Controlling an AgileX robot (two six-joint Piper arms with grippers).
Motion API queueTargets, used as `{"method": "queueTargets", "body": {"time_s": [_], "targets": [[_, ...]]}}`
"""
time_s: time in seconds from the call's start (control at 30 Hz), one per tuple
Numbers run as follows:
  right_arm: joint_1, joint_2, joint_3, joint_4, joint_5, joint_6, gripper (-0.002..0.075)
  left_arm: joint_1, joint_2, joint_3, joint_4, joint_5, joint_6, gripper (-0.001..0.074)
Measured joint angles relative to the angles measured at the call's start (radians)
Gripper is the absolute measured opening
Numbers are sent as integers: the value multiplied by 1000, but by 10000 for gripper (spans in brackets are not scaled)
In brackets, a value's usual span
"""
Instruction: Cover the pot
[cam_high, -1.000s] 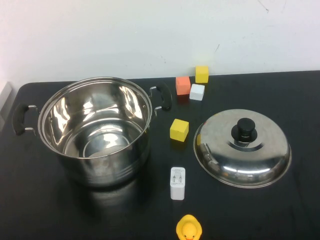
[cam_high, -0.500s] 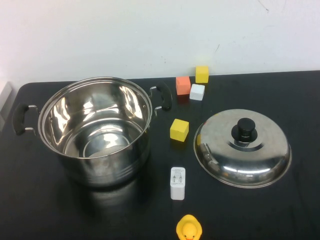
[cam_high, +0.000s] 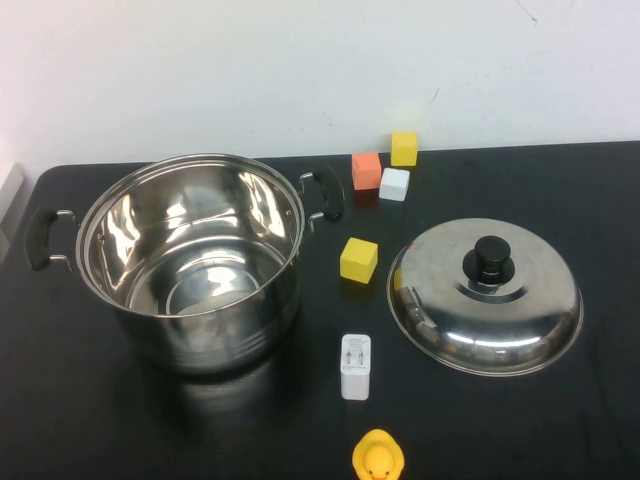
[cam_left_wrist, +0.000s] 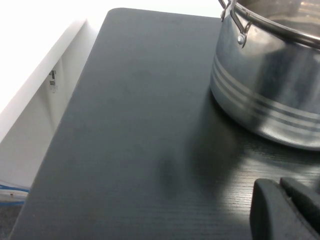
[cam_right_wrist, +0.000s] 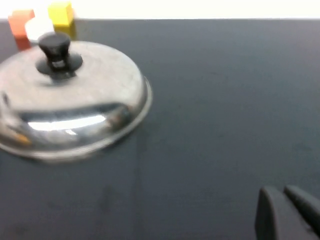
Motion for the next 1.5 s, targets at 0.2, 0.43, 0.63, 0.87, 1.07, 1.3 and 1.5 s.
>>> {"method": "queueTargets", "body": {"time_s": [0.2, 0.43, 0.63, 0.87, 1.07, 1.3, 1.5], "targets": [[0, 0, 6, 447, -28, 265, 11, 0, 0, 0, 0, 0, 0, -2], [0, 0, 6, 518, -25, 221, 11, 0, 0, 0, 0, 0, 0, -2], [0, 0, 6, 464, -19, 58, 11, 0, 0, 0, 0, 0, 0, -2], [0, 0, 6, 474, -24, -97, 11, 0, 0, 0, 0, 0, 0, -2], [0, 0, 6, 488, -55, -232, 11, 0, 0, 0, 0, 0, 0, -2], [0, 0, 6, 501, -86, -259, 11, 0, 0, 0, 0, 0, 0, -2], [0, 0, -37, 512, -82, -315, 11, 0, 0, 0, 0, 0, 0, -2]]}}
